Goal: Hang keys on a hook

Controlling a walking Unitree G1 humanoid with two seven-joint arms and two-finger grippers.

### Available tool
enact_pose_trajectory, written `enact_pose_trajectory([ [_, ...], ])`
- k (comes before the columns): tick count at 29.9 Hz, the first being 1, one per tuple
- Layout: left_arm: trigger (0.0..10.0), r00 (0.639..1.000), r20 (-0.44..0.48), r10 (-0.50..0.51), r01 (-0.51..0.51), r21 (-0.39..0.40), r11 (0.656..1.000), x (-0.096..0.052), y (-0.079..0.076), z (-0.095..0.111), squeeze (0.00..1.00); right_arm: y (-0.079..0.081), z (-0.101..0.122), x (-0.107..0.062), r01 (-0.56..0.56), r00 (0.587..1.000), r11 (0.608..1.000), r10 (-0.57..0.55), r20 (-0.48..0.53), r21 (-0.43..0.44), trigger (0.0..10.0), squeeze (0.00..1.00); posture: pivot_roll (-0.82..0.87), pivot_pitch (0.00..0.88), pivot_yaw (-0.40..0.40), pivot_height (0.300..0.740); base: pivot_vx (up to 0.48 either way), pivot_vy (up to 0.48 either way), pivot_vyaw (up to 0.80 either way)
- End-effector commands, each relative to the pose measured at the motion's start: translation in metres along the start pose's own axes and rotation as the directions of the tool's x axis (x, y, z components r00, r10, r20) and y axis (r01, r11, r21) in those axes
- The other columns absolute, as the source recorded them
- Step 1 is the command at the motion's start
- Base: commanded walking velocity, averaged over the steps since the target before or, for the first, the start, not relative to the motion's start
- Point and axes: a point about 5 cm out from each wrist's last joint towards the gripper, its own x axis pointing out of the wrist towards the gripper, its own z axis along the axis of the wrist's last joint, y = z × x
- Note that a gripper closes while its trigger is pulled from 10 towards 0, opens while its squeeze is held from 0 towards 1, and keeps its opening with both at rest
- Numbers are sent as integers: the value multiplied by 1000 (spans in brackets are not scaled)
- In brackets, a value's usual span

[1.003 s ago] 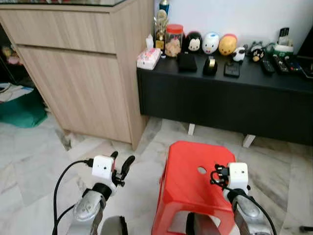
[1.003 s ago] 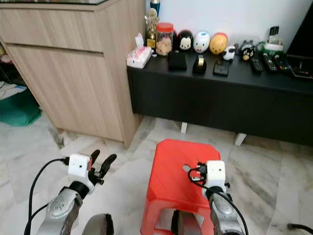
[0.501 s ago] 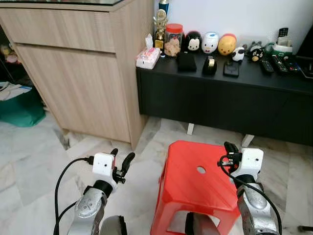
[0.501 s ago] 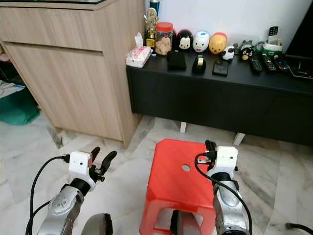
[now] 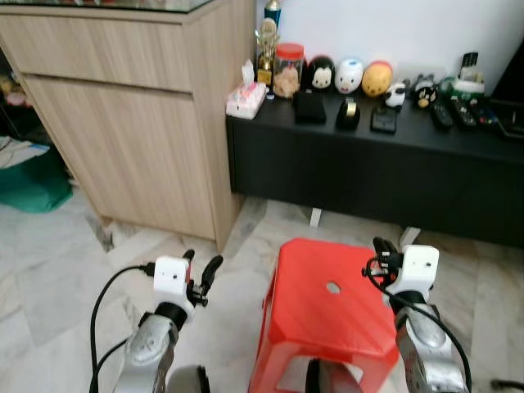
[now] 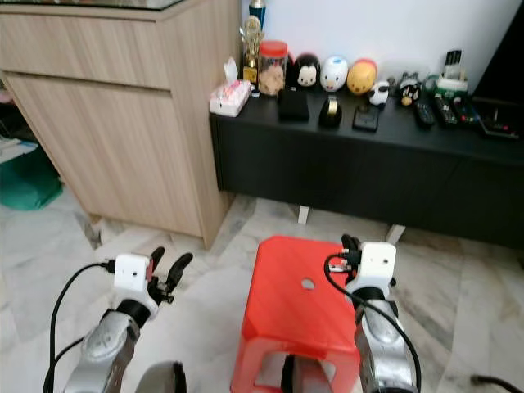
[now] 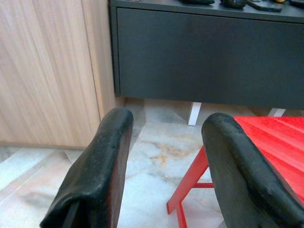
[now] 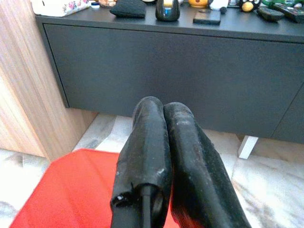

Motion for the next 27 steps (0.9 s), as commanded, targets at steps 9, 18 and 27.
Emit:
enact_pose_trajectory([
  [9, 10000, 997, -52, 57, -61, -80, 995, -6, 14, -15, 0, 2, 7, 3, -5, 1000, 1000, 5, 5, 6, 10000, 0, 22, 0, -59, 715, 0, 0, 0],
  [18, 10000, 932, -322, 167, -206, -90, 974, -45, 44, -73, 0, 1, 5, 4, -2, 1000, 1000, 2, -8, 7, 10000, 0, 21, 0, -57, 715, 0, 0, 0],
  [27, 10000, 838, -533, 113, -207, -120, 971, -83, 23, -119, 0, 2, 6, 6, 1, 1000, 1000, -1, -9, 11, 10000, 0, 18, 0, -55, 715, 0, 0, 0],
])
